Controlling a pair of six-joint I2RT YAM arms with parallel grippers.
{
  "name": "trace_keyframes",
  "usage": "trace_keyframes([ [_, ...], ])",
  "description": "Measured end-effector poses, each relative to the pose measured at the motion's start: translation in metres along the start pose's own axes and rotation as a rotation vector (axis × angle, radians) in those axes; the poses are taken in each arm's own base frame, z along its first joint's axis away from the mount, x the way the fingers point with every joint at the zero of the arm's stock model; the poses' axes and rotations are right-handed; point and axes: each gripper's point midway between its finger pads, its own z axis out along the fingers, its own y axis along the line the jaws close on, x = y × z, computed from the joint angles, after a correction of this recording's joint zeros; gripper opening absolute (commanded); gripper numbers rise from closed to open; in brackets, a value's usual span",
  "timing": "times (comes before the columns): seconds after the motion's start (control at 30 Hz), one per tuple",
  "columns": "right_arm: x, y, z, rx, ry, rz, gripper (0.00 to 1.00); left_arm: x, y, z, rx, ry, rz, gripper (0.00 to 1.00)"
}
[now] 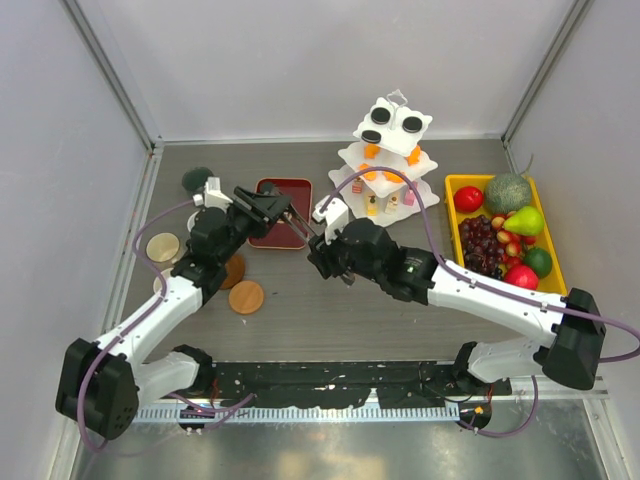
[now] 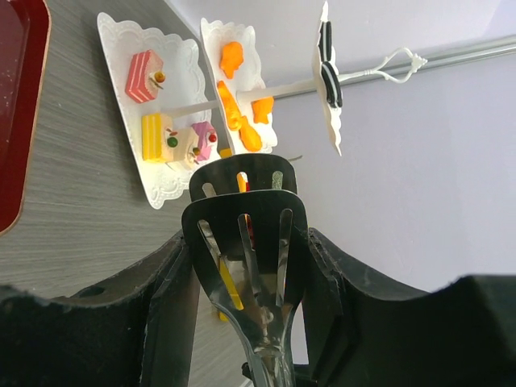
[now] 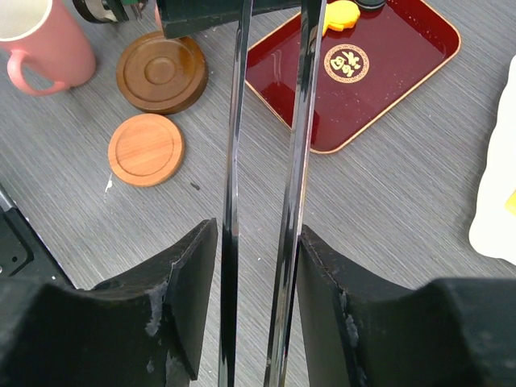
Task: Serve the afternoon tea
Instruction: Adjust the clamp.
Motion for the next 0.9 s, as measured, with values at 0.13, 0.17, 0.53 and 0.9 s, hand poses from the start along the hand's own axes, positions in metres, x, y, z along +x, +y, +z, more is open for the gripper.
trace_keyframes([
  [0.13, -0.002, 0.004, -0.002, -0.021, -0.012, 0.014, 0.52, -0.002, -0.004, -0.004, 0.017, -0.011, -0.003, 0.00],
  [0.17, -0.002, 0.004, -0.002, -0.024, -0.014, 0.016, 0.53, -0.003, -0.006, -0.006, 0.026, -0.013, -0.002, 0.00],
  [0.53, -0.002, 0.007, -0.004, -0.040, -0.033, 0.066, 0.54, -0.008, -0.022, -0.016, 0.092, -0.038, -0.012, 0.00],
  [0.9, -0.003, 0.011, -0.005, -0.056, -0.035, 0.072, 0.41, -0.007, -0.019, -0.018, 0.093, -0.039, -0.019, 0.46],
])
